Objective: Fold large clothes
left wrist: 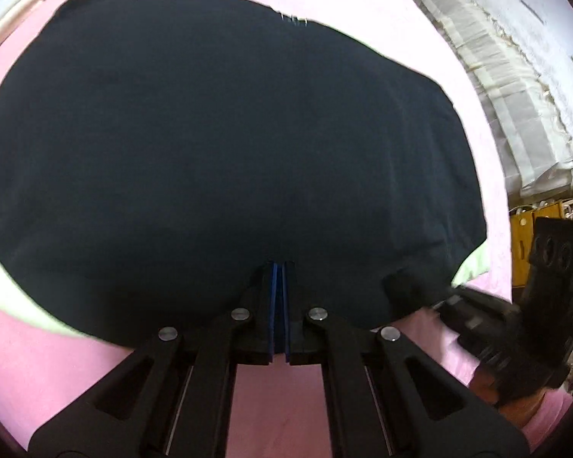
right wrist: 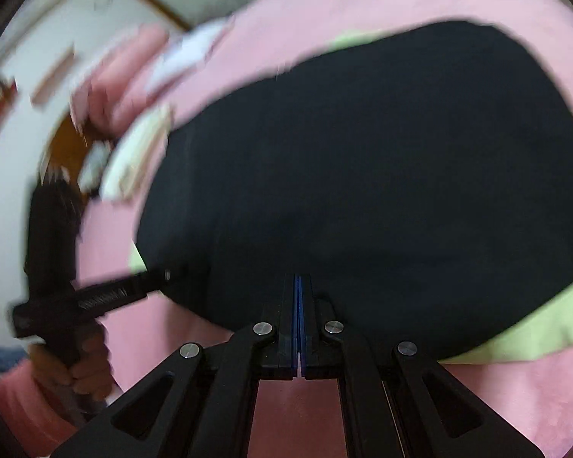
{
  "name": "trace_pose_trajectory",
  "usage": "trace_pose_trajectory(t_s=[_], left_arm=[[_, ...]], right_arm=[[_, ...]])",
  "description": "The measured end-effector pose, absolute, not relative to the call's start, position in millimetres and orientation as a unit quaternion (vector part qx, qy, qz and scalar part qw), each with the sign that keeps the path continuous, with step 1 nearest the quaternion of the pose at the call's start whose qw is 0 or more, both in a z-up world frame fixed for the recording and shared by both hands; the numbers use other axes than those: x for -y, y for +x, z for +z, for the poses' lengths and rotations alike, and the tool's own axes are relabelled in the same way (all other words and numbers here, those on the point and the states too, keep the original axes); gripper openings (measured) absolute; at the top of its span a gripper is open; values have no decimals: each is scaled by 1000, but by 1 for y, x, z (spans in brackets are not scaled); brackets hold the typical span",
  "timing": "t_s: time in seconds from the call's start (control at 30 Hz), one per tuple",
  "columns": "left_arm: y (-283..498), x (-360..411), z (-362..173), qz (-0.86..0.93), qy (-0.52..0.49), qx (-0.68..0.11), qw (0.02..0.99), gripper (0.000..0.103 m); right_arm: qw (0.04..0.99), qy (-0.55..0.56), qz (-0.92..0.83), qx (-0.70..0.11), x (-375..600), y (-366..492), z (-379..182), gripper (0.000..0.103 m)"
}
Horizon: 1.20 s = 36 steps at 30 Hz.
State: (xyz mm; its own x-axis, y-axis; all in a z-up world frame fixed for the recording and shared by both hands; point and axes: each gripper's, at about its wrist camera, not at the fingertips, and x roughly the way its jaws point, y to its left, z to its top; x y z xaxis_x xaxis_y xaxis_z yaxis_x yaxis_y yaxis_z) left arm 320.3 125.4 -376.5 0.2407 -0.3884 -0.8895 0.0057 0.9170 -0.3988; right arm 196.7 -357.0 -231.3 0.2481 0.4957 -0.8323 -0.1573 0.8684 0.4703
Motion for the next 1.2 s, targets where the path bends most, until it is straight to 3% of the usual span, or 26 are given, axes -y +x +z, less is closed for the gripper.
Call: trace_pose_trajectory(t_s=[0.17, 0.4, 0.77, 1.03, 1.2], left_arm=[[326, -119, -380, -135, -181, -597, 770, 1], [380, -121, -385, -125, -177, -563, 797, 1], [485, -114, -400, -45, -239, -520, 819, 1], [491, -139, -388, 10, -197, -496, 846, 1], [494, -180, -386, 13, -225, -490, 842, 1]], right_arm=[[763, 189, 223, -576, 342, 200, -262, 0], [783, 244, 208, -533, 351, 256, -257, 0], [797, 191, 219, -529, 342, 337, -256, 0], [801, 196, 221, -521, 355, 334, -257, 0], [828, 183, 150, -508, 417, 325, -242, 0]])
